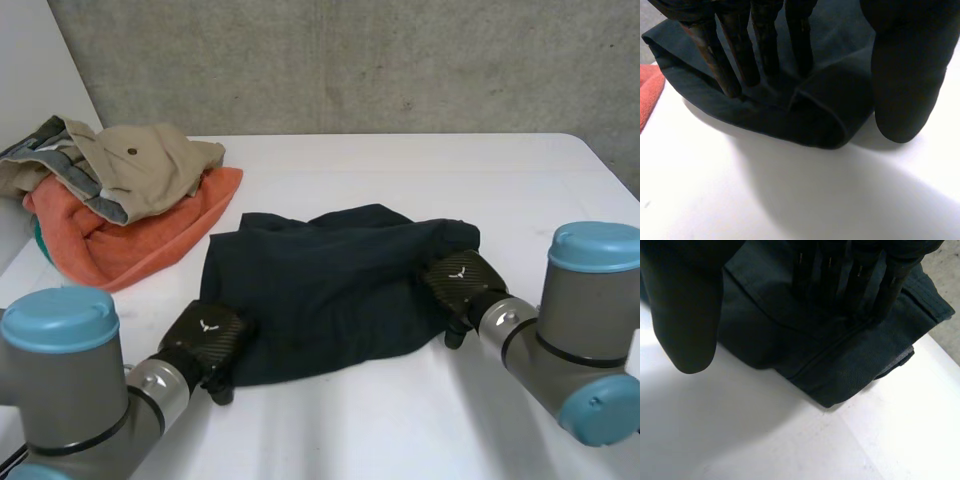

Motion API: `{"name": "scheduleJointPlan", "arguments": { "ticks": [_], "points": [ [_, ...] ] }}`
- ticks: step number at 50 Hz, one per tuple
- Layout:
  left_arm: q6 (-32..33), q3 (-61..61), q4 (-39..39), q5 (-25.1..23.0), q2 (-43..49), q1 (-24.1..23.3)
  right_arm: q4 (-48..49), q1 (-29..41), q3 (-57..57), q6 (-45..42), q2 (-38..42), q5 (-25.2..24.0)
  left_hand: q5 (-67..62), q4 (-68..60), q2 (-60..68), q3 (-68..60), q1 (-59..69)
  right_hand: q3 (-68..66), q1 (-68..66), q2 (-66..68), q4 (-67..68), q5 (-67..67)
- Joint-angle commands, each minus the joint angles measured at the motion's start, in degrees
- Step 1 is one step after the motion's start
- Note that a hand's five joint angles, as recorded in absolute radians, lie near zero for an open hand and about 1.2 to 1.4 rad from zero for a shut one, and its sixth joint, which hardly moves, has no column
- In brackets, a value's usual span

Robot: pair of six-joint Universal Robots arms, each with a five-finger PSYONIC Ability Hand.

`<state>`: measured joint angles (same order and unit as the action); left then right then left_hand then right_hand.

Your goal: Fold the laundry.

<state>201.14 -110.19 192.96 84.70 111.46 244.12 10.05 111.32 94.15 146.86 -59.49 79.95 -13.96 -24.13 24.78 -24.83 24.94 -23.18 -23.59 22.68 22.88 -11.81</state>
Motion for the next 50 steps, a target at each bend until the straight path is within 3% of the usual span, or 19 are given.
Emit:
{"name": "scheduleJointPlan", "arguments": {
  "ticks": [1, 2, 4, 11, 14, 18, 23, 30, 35, 41, 46, 50],
  "points": [
    [1.4, 3.6, 4.0, 0.3, 3.4, 0.0, 4.3, 0.2, -4.1, -0.2, 4.3, 0.5, -28.7, -28.5, 27.9, -27.8, 27.7, -22.5, -22.1, 23.0, 22.8, -23.9],
    [1.5, 4.0, 4.7, 0.3, 3.7, 0.0, 4.7, 0.2, -4.2, -0.2, 4.6, 0.5, -35.1, -35.0, 34.3, -34.3, 34.2, -28.1, -27.7, 28.6, 28.4, -29.4],
    [1.9, 4.5, 6.2, 0.3, 3.9, 0.0, 6.1, 0.2, -5.2, -0.3, 5.2, 0.6, -52.1, -51.9, 51.3, -51.2, 51.1, -56.6, -56.2, 57.1, 56.9, -58.0],
    [2.3, 8.0, 10.4, 1.8, 1.1, -0.1, 6.8, -0.2, -7.5, 0.1, 3.2, 2.8, -56.0, -55.9, 55.2, -55.2, 55.1, -56.8, -56.4, 57.3, 57.1, -58.2],
    [1.6, 9.2, 10.5, 3.5, -6.3, 0.2, 6.2, -0.4, -8.0, 0.0, -0.2, 3.2, -56.0, -55.9, 55.2, -55.2, 55.1, -56.8, -56.4, 57.3, 57.1, -58.2],
    [1.1, 10.8, 10.7, 3.9, -15.8, 0.3, -0.3, -0.5, -10.0, -0.2, -10.1, 3.4, -56.0, -55.9, 55.2, -55.2, 55.1, -56.8, -56.4, 57.3, 57.1, -58.2],
    [-3.0, 14.4, 9.9, 3.8, -25.3, 0.0, -15.5, -0.4, -21.5, -0.1, -20.2, 3.5, -56.0, -55.9, 55.2, -55.2, 55.1, -56.8, -56.4, 57.3, 57.1, -58.2],
    [-8.2, 21.1, 4.3, 3.6, -31.7, 0.6, -31.6, -1.5, -36.9, 0.3, -22.0, 2.8, -56.0, -55.9, 55.2, -55.2, 55.1, -56.8, -56.4, 57.3, 57.1, -58.2],
    [-8.6, 24.0, -0.2, 3.5, -25.8, 0.4, -37.6, -1.7, -42.0, 0.4, -17.2, 2.8, -56.0, -55.9, 55.2, -55.2, 55.1, -56.8, -56.4, 57.3, 57.1, -58.2],
    [-8.1, 27.3, -1.2, 3.4, -10.3, 0.4, -37.7, -1.6, -42.3, 0.7, -7.2, 3.2, -56.0, -55.9, 55.2, -55.2, 55.1, -56.8, -56.4, 57.3, 57.1, -58.2],
    [-8.1, 37.7, -0.8, 3.5, 3.5, 0.7, -36.7, -1.4, -46.4, 1.4, 1.8, 3.4, -56.0, -55.9, 55.2, -55.2, 55.1, -56.8, -56.4, 57.3, 57.1, -58.2],
    [-8.1, 49.2, 2.3, 3.5, 8.8, 0.7, -30.7, -1.2, -56.4, 5.4, 8.1, 5.3, -56.0, -55.9, 55.2, -55.2, 55.1, -56.8, -56.4, 57.3, 57.1, -58.2]
  ]
}}
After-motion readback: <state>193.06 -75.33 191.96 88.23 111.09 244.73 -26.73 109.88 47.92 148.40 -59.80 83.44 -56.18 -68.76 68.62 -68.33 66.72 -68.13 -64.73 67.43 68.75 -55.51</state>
